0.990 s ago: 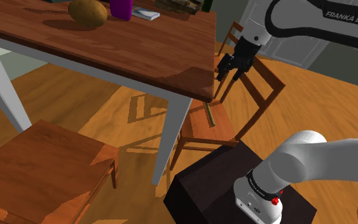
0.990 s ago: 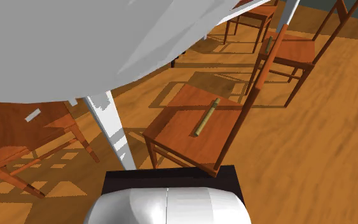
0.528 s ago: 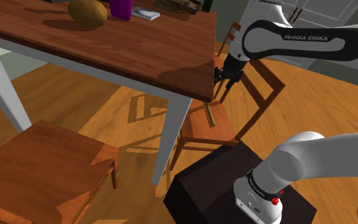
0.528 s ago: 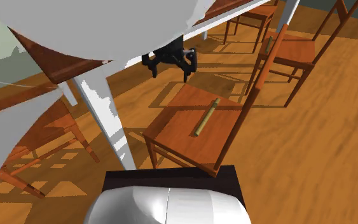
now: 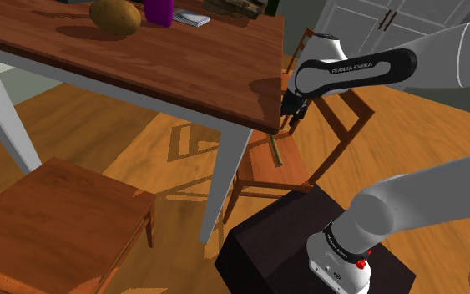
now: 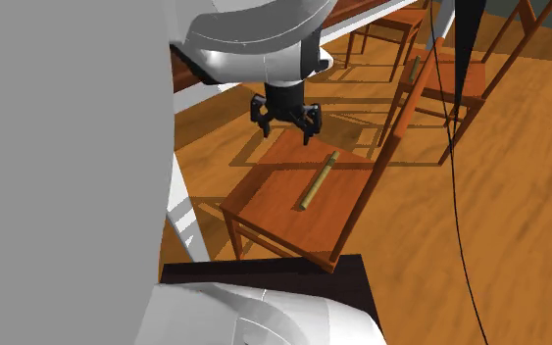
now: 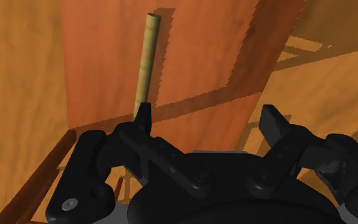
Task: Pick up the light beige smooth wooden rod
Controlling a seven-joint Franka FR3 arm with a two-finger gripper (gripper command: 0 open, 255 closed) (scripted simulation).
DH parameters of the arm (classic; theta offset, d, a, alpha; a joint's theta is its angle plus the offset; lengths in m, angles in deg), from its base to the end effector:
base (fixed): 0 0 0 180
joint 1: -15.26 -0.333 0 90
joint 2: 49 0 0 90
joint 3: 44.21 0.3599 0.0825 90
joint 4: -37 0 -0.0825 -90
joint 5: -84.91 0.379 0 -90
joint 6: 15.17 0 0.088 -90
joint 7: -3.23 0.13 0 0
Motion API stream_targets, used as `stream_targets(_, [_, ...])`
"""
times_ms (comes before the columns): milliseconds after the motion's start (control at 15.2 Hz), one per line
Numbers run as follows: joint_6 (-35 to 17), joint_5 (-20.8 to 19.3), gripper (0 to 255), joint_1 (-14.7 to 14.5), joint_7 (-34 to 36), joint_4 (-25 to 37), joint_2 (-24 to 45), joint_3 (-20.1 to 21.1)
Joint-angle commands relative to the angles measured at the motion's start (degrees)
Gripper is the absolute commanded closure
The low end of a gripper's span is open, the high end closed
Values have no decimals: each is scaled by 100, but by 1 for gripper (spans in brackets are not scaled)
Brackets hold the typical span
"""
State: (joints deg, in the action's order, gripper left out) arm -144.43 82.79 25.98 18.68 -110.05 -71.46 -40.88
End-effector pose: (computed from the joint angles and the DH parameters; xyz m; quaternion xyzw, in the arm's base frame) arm 0.3925 -0.0522 0.4273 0.9809 -0.1886 0.0420 0.0231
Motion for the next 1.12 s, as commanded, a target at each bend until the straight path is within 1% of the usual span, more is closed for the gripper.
stream_targets(0, [-376,-134,0,135,98,-82,298,-32])
stream_targets(330, [-1210,-548,0,464,464,49,1294,-93])
stream_targets(660, [-1910,-1076,0,742,940,351,2333,-235])
stream_targets(792, [-2146,-1298,0,813,1147,517,2751,-336])
stream_targets(1056, [-2411,-1441,0,809,1285,540,3044,-392])
